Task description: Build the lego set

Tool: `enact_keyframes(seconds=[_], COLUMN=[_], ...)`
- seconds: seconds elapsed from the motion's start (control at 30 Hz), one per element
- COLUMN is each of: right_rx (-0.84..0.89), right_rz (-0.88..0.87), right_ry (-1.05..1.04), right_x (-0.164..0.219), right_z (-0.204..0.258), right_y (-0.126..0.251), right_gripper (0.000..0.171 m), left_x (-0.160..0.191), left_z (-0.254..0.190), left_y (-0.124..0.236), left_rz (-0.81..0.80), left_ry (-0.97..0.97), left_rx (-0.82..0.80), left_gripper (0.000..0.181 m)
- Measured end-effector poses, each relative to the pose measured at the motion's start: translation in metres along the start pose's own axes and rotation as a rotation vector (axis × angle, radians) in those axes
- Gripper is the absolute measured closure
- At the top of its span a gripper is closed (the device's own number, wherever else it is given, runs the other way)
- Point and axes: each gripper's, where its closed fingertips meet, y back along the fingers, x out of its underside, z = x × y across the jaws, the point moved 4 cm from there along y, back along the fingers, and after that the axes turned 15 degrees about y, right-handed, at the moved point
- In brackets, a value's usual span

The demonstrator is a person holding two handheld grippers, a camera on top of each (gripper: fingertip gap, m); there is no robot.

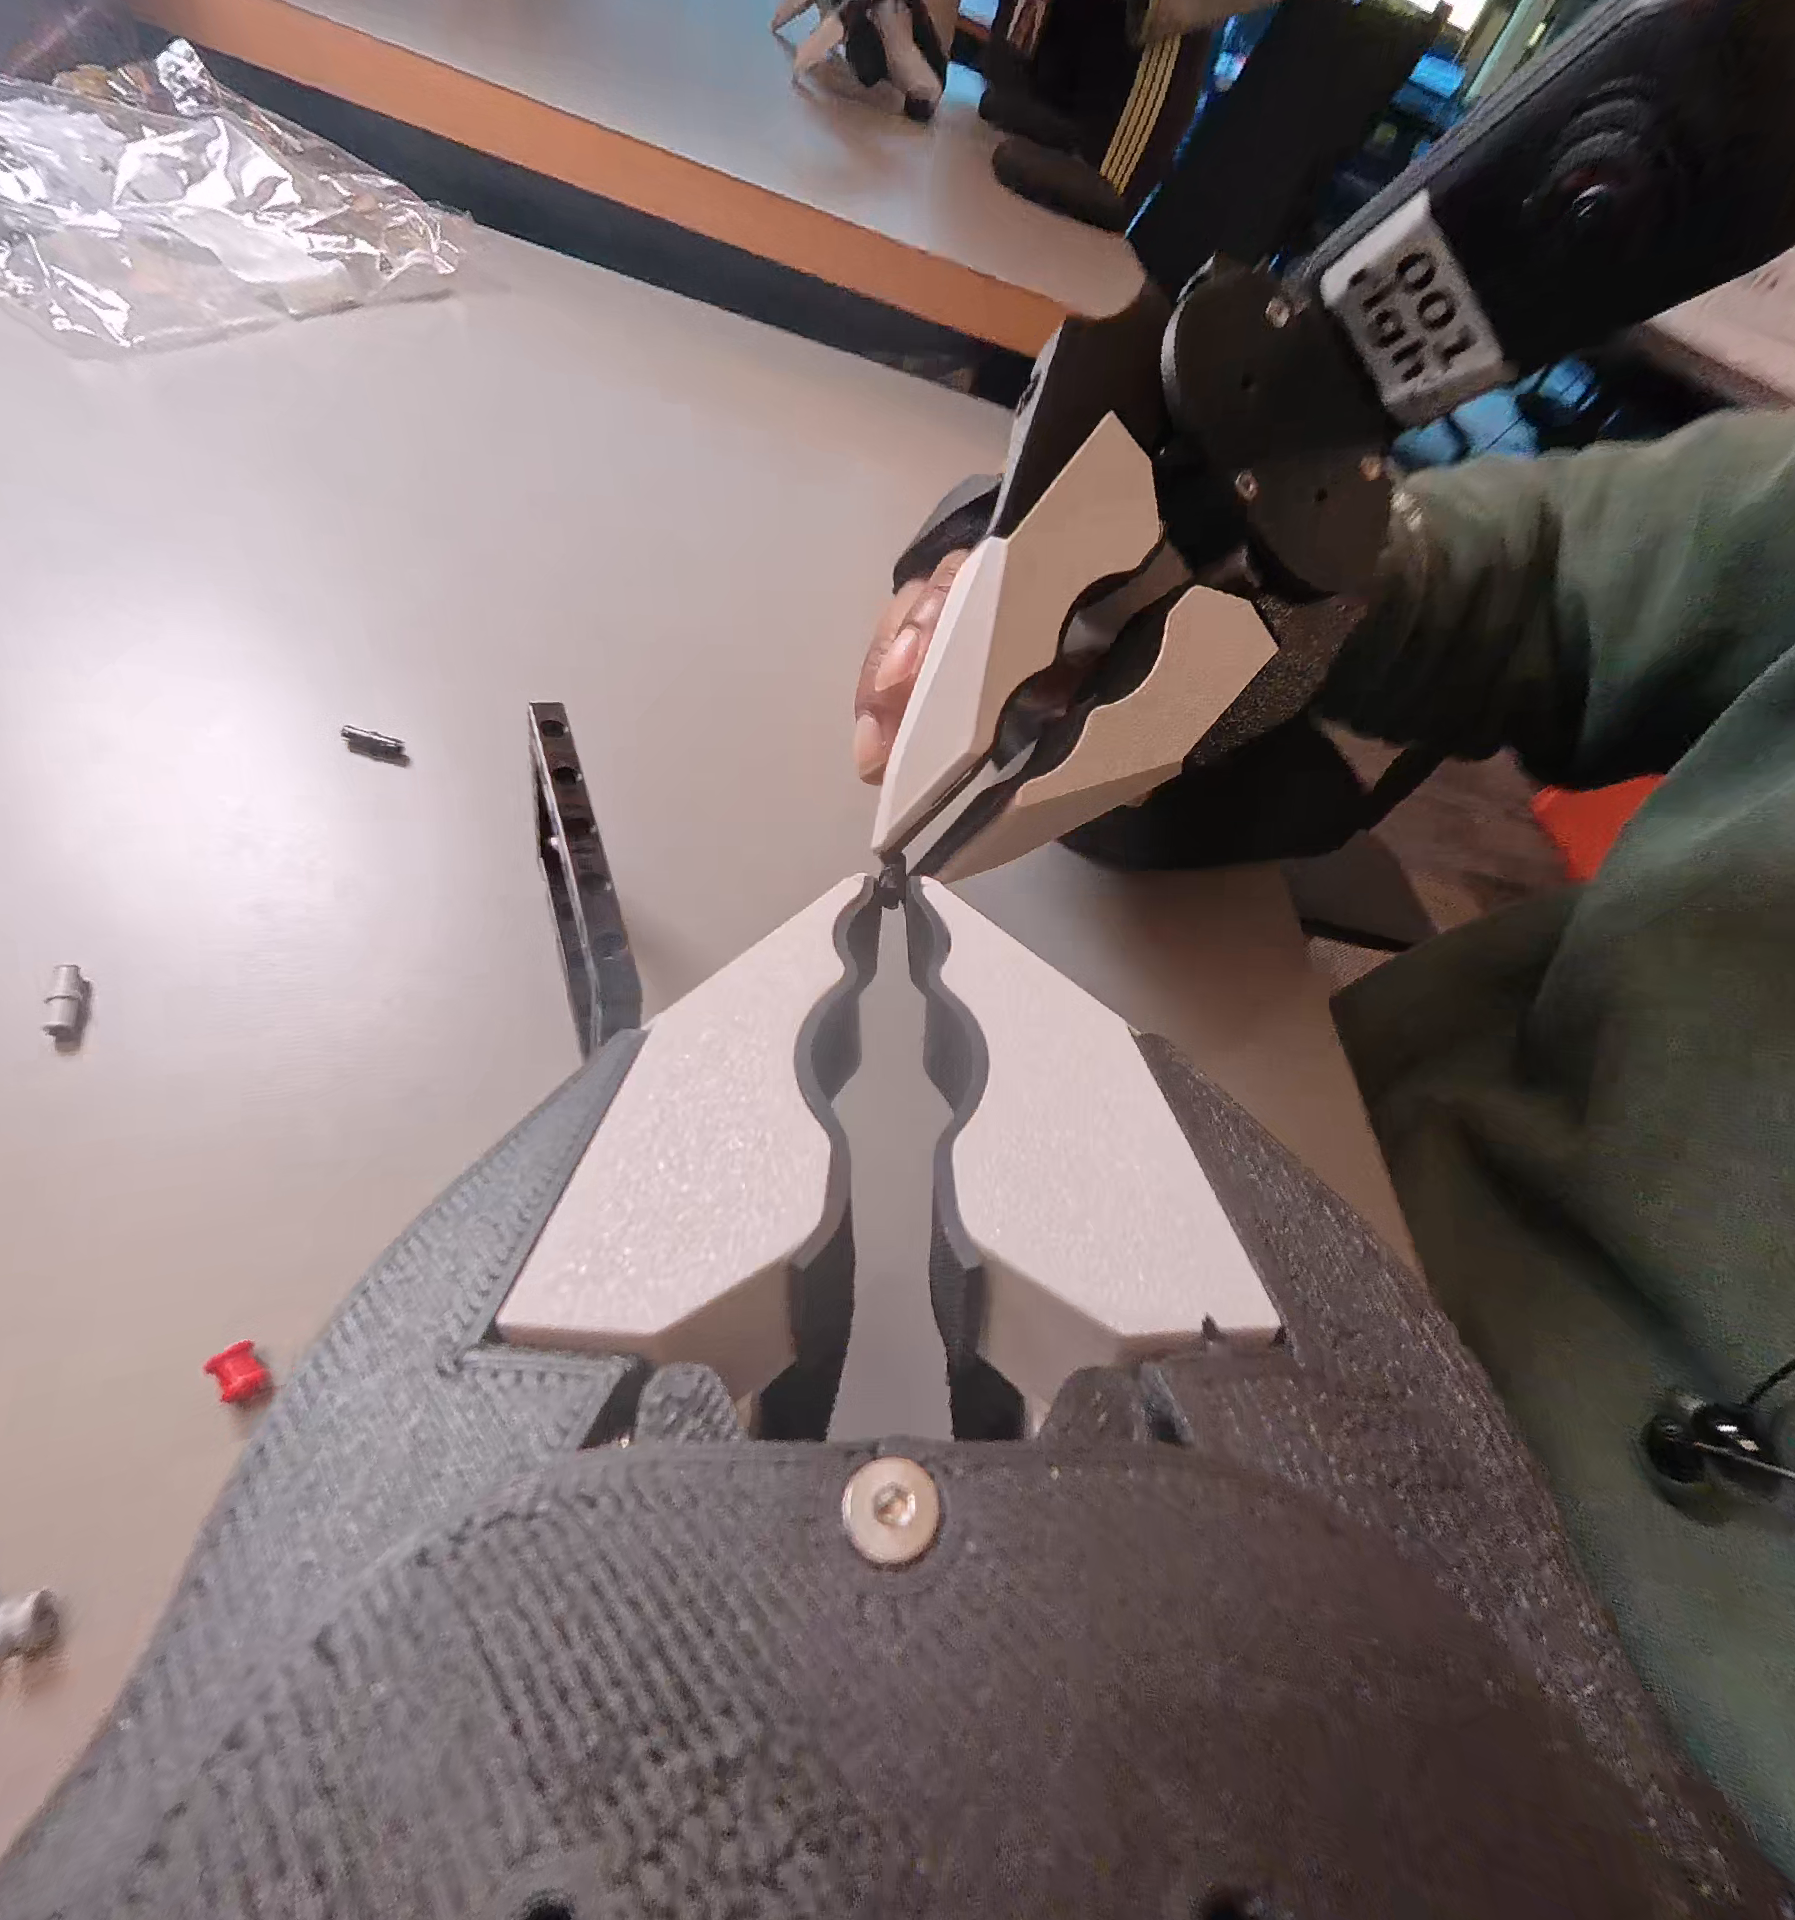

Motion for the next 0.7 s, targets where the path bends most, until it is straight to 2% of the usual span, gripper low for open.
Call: enact_keyframes(seconds=[0.1,0.27,0.47,0.53,0.6,0.7], right_rx=[0.029,0.060,0.050,0.038,0.098,0.169], right_rz=[-0.146,-0.210,-0.220,-0.198,-0.141,0.111], right_ry=[-0.096,-0.153,-0.153,-0.187,-0.221,-0.329], right_x=[-0.009,-0.011,-0.014,-0.010,0.003,0.060], right_z=[-0.001,-0.007,-0.009,-0.011,-0.028,-0.064], right_y=[0.007,0.011,0.012,0.012,0.016,0.018], right_gripper=[0.168,0.161,0.170,0.170,0.170,0.170], left_x=[-0.002,-0.010,-0.012,-0.012,-0.014,-0.016], left_z=[-0.001,-0.007,-0.011,-0.007,0.002,0.021], left_y=[0.004,0.011,0.011,0.010,0.013,0.021], left_rz=[-0.049,-0.120,-0.136,-0.143,-0.166,-0.195], left_ry=[0.112,0.213,0.228,0.211,0.148,0.021], left_rx=[0.105,0.244,0.262,0.217,0.112,-0.095], left_gripper=[0.179,0.179,0.179,0.177,0.166,0.156])
